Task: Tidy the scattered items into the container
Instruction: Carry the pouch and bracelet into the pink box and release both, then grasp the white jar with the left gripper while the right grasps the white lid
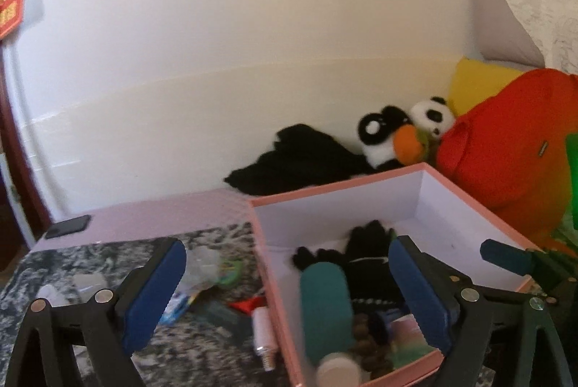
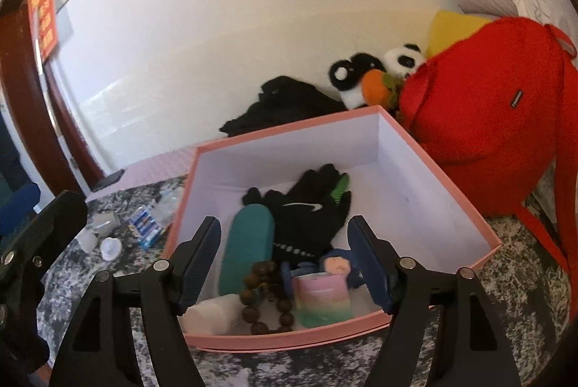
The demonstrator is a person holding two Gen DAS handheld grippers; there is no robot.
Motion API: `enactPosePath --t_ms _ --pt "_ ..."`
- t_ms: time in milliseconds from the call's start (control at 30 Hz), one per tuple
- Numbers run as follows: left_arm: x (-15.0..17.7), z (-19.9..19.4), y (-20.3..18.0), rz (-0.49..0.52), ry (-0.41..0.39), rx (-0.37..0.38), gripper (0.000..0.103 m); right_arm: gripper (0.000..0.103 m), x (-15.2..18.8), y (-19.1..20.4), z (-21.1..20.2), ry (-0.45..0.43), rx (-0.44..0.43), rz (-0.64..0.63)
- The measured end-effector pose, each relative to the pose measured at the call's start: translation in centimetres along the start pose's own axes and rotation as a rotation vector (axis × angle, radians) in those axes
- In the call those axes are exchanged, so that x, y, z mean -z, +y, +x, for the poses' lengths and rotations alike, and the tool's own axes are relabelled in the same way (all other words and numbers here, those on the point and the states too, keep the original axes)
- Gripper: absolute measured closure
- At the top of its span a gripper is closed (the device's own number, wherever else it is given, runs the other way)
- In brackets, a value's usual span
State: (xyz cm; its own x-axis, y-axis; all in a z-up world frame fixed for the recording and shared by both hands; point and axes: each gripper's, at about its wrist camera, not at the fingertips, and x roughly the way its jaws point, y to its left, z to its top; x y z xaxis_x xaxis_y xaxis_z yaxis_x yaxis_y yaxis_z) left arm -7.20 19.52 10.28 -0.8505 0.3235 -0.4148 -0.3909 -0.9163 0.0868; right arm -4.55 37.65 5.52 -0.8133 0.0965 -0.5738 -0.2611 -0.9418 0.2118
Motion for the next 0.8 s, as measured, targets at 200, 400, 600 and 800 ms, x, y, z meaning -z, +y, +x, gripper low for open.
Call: enactPosePath --t_ms 200,400,600,800 --pt "0.8 -2.0 3.5 -0.005 -0.001 -0.063 0.008 0.027 0.9 4.4 -0.6 -0.010 -0.031 -0.061" --pt "2.4 -3.0 8.9 -0.040 0.030 -0.151 0.007 0.027 2.3 9.7 -0.2 -0.007 -0.080 -0.130" --pt "5.9 -2.4 17.4 -0.127 0.113 -0.278 0.007 0.027 4.5 15.7 1.6 0.030 -0.145 -0.205" --pt "10.2 -0.7 25.7 -0.238 0.205 -0.364 0.007 0.027 7.2 21.1 5.0 0.098 -0.195 -0.271"
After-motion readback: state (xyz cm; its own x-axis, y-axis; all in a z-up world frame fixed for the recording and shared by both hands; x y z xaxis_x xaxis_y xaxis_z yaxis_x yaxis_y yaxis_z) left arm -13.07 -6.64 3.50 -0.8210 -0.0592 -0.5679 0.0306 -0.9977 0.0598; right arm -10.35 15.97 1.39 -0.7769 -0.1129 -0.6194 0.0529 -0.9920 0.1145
